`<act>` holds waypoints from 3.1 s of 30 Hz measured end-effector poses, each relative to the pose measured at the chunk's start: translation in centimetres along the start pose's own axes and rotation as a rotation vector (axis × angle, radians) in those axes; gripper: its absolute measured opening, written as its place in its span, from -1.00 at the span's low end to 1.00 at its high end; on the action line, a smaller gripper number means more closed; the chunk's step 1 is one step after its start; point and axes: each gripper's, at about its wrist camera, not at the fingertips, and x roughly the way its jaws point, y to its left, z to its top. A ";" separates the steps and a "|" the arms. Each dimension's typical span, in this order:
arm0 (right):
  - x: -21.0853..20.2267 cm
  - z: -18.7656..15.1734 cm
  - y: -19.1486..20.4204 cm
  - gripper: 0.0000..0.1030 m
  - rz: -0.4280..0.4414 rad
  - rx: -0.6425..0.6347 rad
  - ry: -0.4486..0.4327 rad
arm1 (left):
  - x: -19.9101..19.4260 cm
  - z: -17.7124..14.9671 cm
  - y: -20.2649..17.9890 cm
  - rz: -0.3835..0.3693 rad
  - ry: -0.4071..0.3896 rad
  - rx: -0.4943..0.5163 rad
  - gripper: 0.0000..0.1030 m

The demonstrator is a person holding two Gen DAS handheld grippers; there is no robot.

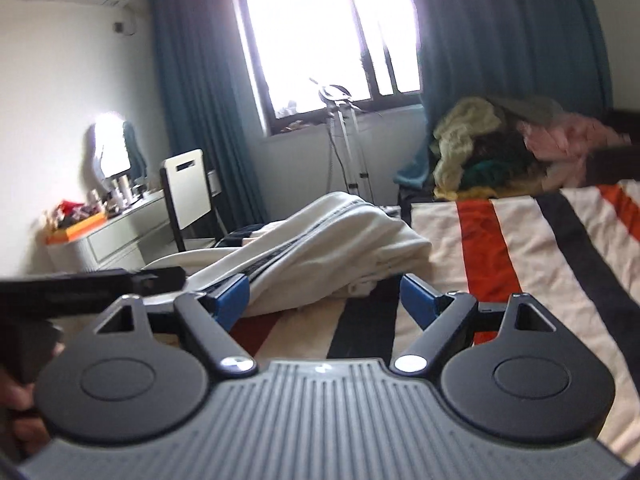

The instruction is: Fold clothes

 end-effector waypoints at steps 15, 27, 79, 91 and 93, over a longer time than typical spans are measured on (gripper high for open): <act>8.3 -3.4 -7.0 0.62 -0.053 0.111 0.155 | 31.2 4.0 5.6 -0.002 0.062 0.113 0.88; 13.0 -5.7 -11.5 0.63 -0.287 0.182 0.121 | 41.3 6.1 7.9 -0.042 0.140 -0.105 -0.90; 19.2 1.8 0.5 0.61 0.044 -0.033 0.193 | 6.8 -9.3 5.3 0.064 -0.015 -0.413 0.98; 40.3 6.3 6.7 0.31 0.055 -0.055 0.349 | 13.1 -11.4 8.4 0.077 0.020 -0.518 0.99; 41.9 5.6 7.0 -0.18 0.038 -0.073 0.389 | 13.1 -11.5 8.4 0.081 0.000 -0.514 0.99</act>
